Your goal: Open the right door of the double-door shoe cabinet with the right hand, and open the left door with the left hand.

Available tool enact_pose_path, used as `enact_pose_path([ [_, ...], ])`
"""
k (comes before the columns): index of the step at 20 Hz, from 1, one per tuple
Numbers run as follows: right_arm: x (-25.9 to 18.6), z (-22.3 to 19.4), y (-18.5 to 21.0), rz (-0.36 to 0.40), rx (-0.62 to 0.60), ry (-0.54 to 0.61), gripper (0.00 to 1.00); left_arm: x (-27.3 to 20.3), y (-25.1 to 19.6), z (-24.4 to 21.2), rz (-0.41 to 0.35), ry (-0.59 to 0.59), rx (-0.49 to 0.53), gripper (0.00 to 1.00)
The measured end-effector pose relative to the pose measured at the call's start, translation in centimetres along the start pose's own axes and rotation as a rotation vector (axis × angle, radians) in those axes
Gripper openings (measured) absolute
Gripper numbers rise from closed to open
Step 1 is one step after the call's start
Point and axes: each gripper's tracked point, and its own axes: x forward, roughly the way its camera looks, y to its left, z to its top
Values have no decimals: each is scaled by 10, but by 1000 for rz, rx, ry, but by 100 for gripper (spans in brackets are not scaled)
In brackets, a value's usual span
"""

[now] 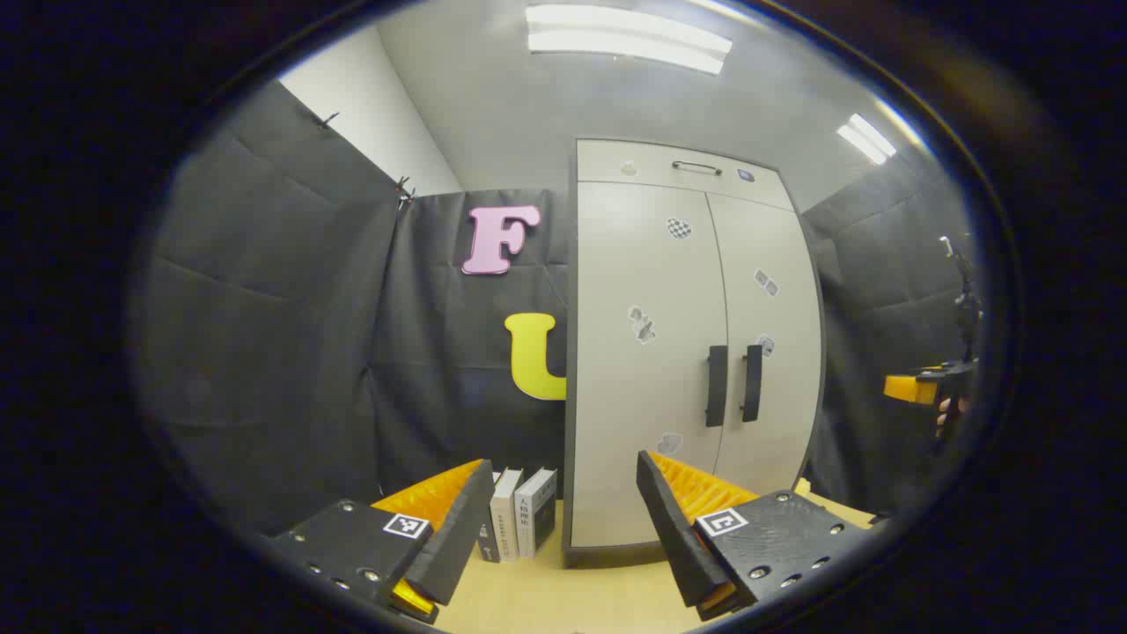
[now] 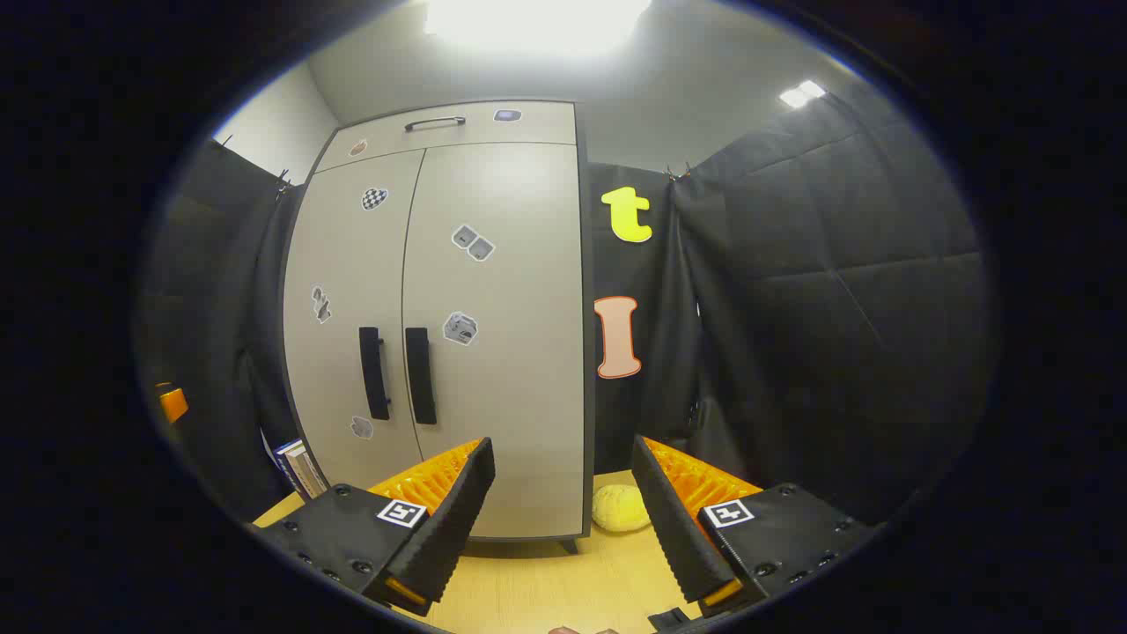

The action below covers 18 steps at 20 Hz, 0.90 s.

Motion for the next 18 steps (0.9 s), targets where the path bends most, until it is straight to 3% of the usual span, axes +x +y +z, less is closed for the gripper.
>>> enact_pose_path([
  [18,-2,9,30,72,31,19,98,-17,-2,-16,5,30,10,94],
])
